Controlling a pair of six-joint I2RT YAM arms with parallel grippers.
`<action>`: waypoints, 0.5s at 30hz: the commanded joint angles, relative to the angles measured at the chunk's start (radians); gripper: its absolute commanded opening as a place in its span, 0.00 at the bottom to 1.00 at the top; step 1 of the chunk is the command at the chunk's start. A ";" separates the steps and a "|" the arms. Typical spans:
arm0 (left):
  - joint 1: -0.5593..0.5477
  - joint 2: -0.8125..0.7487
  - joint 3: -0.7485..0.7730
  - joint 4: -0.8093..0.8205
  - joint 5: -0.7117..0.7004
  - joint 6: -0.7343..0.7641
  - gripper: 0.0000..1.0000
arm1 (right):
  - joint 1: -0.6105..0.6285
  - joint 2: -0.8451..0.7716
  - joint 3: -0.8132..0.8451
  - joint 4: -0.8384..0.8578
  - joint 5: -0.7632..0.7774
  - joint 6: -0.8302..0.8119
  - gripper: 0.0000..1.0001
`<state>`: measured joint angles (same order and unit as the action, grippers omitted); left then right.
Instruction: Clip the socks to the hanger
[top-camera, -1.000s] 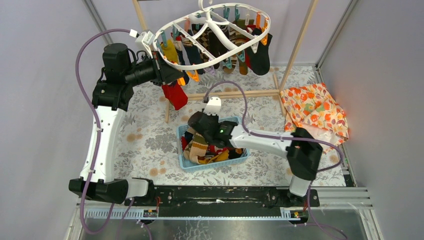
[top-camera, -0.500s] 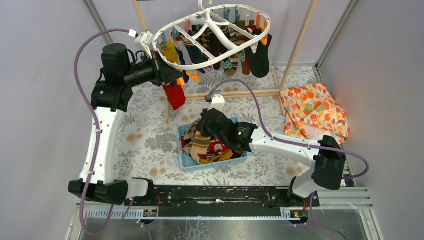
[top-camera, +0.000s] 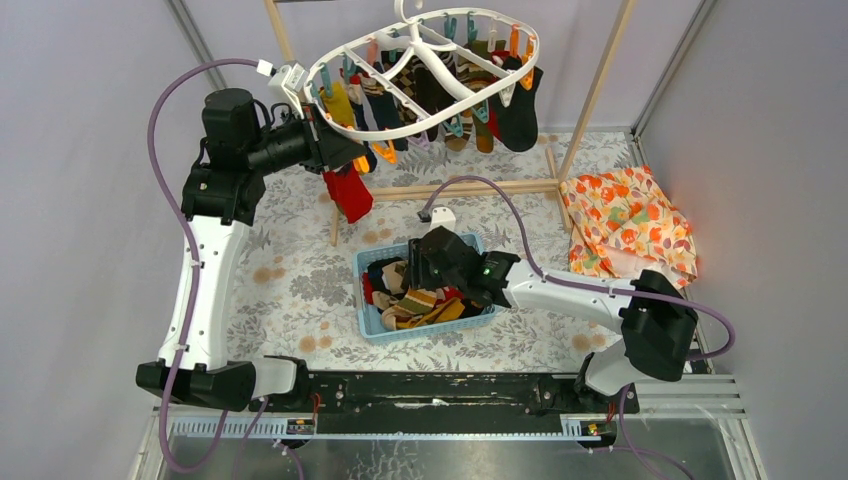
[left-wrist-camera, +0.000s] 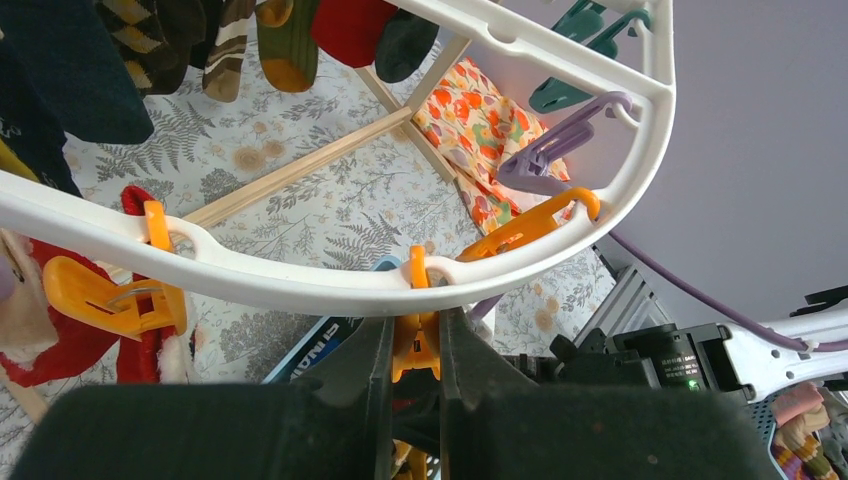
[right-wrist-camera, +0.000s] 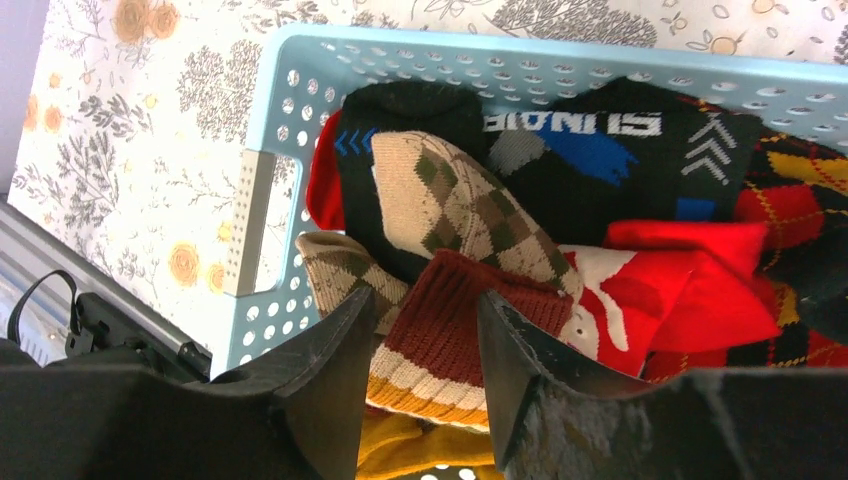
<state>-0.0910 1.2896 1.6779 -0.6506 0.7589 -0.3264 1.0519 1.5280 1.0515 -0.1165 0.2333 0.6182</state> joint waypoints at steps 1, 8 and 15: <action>0.001 -0.013 -0.012 0.009 0.010 0.011 0.05 | -0.014 -0.026 0.041 0.028 -0.010 0.000 0.50; 0.001 -0.013 -0.027 0.020 0.014 0.009 0.05 | -0.013 -0.055 0.028 -0.045 0.056 0.055 0.51; 0.001 -0.012 -0.029 0.024 0.016 0.008 0.05 | 0.013 -0.047 0.049 -0.091 0.114 0.086 0.37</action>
<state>-0.0910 1.2896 1.6577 -0.6502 0.7593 -0.3267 1.0439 1.5116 1.0584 -0.1757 0.2829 0.6735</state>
